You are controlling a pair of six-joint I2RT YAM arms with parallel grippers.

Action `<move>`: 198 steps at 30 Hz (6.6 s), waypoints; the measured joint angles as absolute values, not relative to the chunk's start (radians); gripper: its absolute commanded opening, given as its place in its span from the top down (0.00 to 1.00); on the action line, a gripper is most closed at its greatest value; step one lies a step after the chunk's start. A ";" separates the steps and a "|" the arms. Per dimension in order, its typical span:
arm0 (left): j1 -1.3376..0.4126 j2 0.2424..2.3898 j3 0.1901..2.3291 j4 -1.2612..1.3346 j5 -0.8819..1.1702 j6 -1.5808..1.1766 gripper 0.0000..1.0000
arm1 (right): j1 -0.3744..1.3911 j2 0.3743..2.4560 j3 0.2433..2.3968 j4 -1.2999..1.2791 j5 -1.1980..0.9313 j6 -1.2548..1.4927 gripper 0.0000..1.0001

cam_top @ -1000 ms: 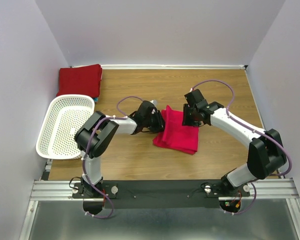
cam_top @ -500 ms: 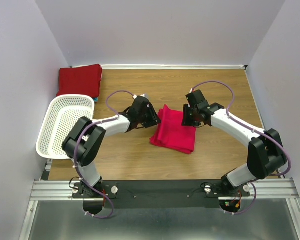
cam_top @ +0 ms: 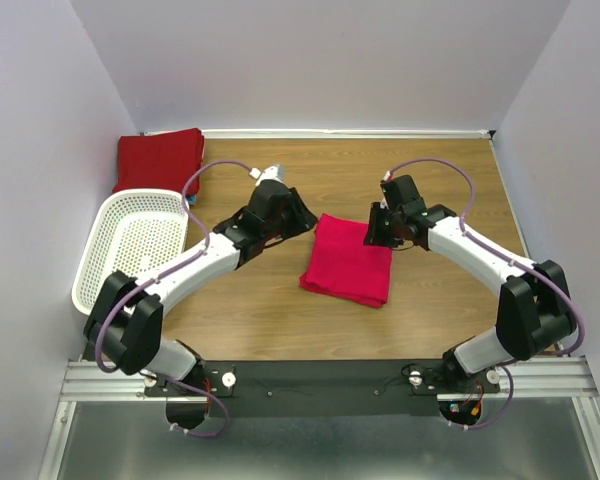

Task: Fold and stack the t-shirts
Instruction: Fold the tshirt, then neatly place the folded tshirt to the corner

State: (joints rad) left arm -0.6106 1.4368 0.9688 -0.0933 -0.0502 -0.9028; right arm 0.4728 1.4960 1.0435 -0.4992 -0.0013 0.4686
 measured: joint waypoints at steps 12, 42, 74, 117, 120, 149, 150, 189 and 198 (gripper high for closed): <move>-0.688 1.670 0.941 -0.016 0.233 -0.905 0.83 | 0.171 1.510 0.873 -0.191 -0.360 0.543 0.69; -0.302 1.985 1.519 -0.238 0.291 -0.527 0.27 | 0.333 1.608 0.886 0.103 -0.730 0.634 0.67; -0.548 1.457 0.869 -0.066 0.165 -0.712 0.63 | 0.399 1.768 0.979 0.187 -0.737 0.634 0.69; -0.304 1.997 1.471 -0.168 0.314 -0.564 0.59 | 0.175 2.113 1.455 0.086 -0.844 0.697 0.73; -0.295 2.103 1.523 -0.175 0.337 -0.565 0.62 | 0.175 2.223 1.517 0.085 -0.844 0.709 0.73; -0.198 1.394 1.098 -0.280 -0.012 -0.483 0.10 | 0.646 2.013 1.630 -0.320 -0.320 0.382 0.39; -0.197 1.364 1.056 -0.275 -0.033 -0.484 0.10 | 0.697 2.028 1.636 -0.340 -0.291 0.371 0.40; -0.195 1.182 0.751 -0.233 -0.108 -0.475 0.10 | 0.846 2.052 1.483 -0.570 0.211 0.326 0.33; -0.195 1.188 0.751 -0.222 -0.076 -0.478 0.10 | 0.863 2.069 1.489 -0.576 0.326 0.350 0.65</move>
